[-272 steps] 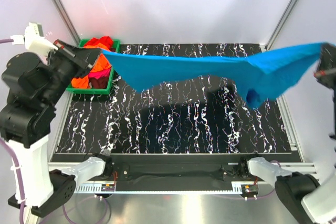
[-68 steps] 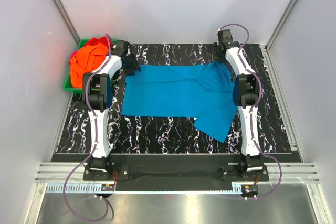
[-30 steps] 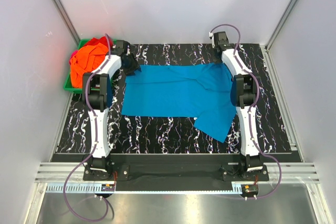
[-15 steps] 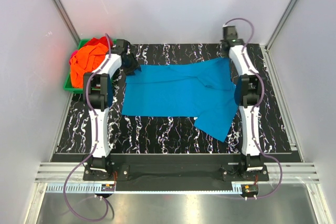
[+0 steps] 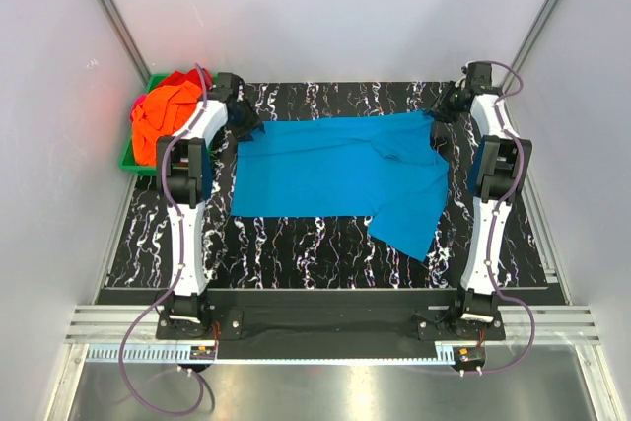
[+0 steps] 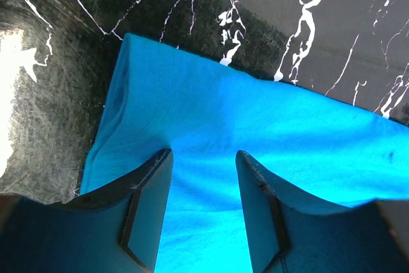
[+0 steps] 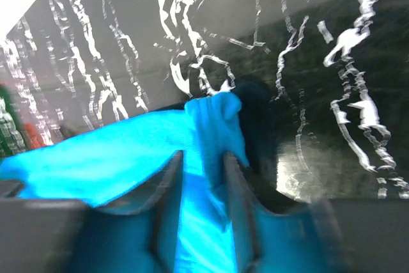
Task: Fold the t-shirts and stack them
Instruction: Fold the tshirt
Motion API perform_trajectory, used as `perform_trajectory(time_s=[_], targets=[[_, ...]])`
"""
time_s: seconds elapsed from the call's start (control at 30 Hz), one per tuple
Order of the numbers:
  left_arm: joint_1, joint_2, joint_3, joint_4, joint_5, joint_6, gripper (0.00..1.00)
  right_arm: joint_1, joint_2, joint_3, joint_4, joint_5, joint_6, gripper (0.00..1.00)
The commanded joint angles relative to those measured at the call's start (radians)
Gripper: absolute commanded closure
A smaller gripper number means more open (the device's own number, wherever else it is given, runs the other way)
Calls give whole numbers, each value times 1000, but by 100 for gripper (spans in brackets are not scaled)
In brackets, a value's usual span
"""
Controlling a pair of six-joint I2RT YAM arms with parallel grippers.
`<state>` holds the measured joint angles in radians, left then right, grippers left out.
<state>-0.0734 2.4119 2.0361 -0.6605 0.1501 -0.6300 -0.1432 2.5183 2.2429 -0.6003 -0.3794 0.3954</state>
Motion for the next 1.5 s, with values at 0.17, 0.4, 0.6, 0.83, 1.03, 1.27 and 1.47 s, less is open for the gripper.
perform_trajectory(time_s=[0.17,0.4,0.6,0.83,1.03,1.27,1.47], targets=[[29,32,38,-50,5,1,47,-27,-129,-36,-65,-76,22,56],[29,12,52,-62,16,27,46,-22,-207,-126,-28,16,-15,59],[23,13,9,-36,40,26,46,79,-53,190,-127,210,-160,54],[17,19,-22,-41,39,27,46,139,37,248,-61,346,-331,54],[17,32,-17,-36,54,29,46,139,117,322,-50,422,-374,52],[15,42,-11,-27,65,24,46,137,123,307,-32,436,-389,52],[15,46,-14,-25,62,29,46,139,132,293,-50,381,-365,63]])
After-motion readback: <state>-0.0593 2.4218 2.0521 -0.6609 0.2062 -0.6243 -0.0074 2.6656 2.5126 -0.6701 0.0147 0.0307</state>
